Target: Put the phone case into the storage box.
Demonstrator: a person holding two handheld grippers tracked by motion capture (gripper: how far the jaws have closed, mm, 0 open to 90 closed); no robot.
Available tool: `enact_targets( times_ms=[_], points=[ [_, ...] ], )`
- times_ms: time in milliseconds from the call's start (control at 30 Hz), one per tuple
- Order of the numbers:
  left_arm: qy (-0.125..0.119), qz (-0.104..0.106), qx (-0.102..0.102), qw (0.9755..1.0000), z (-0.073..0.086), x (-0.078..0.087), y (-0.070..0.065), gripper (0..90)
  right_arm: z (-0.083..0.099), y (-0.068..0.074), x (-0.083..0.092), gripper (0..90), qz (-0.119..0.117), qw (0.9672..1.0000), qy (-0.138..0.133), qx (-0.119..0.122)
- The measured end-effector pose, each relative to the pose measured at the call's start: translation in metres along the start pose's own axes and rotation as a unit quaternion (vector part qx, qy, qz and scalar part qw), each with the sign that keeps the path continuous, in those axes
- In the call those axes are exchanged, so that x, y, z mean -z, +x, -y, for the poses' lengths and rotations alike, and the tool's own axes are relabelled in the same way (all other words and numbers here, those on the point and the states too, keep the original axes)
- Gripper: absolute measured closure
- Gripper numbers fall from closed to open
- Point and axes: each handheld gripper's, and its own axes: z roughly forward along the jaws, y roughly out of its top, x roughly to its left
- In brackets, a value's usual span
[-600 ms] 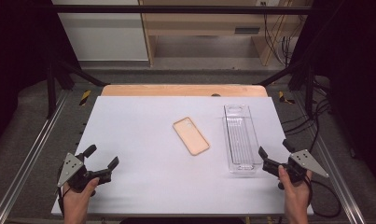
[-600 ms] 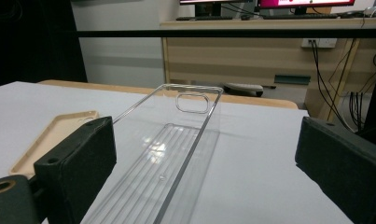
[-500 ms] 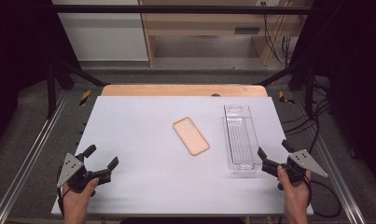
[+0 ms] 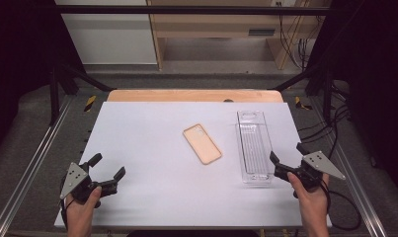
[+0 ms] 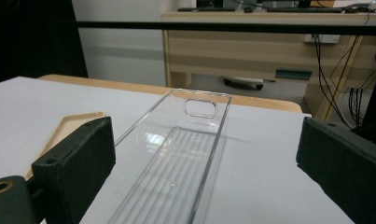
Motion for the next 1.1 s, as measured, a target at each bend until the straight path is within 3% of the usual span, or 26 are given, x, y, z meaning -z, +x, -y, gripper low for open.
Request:
enact_targets(
  times_ms=[133,233,267,300,400,467,500,567,867,1100],
  points=[
    [0.002,0.002,-0.001,1.0000,0.001,-0.002,-0.001,1.2,-0.016,0.011,-0.005,4.9,-0.009,0.9998,0.013,0.012],
    [0.001,0.004,-0.002,1.0000,0.000,-0.002,-0.002,1.2,-0.038,0.030,-0.017,5.2,-0.022,0.9989,0.037,0.018],
    [0.001,0.005,-0.005,1.0000,0.000,-0.002,-0.002,1.2,-0.038,0.030,-0.017,5.2,-0.022,0.9989,0.037,0.018],
    [0.001,0.006,-0.006,1.0000,0.000,-0.001,-0.002,1.3,-0.047,0.040,-0.026,5.4,-0.026,0.9983,0.050,0.014],
    [0.001,0.007,-0.006,1.0000,0.000,-0.001,-0.003,1.3,-0.055,0.049,-0.036,5.3,-0.035,0.9977,0.056,0.011],
    [0.000,0.008,-0.005,1.0000,0.000,-0.001,-0.002,1.3,-0.064,0.064,-0.050,5.3,-0.043,0.9967,0.067,0.012],
    [0.000,0.008,-0.005,1.0000,0.000,-0.001,-0.002,1.3,-0.064,0.064,-0.050,5.3,-0.043,0.9967,0.067,0.012],
    [0.000,0.008,-0.005,1.0000,0.000,-0.001,-0.002,1.3,-0.071,0.078,-0.065,5.5,-0.051,0.9957,0.075,0.016],
    [0.003,0.011,-0.006,0.9999,0.000,-0.002,-0.003,1.3,-0.082,0.103,-0.102,5.8,-0.080,0.9921,0.095,-0.016],
    [0.003,0.013,-0.008,0.9999,0.000,-0.003,-0.003,1.4,-0.084,0.112,-0.125,7.2,-0.075,0.9918,0.102,-0.019]
  ],
)
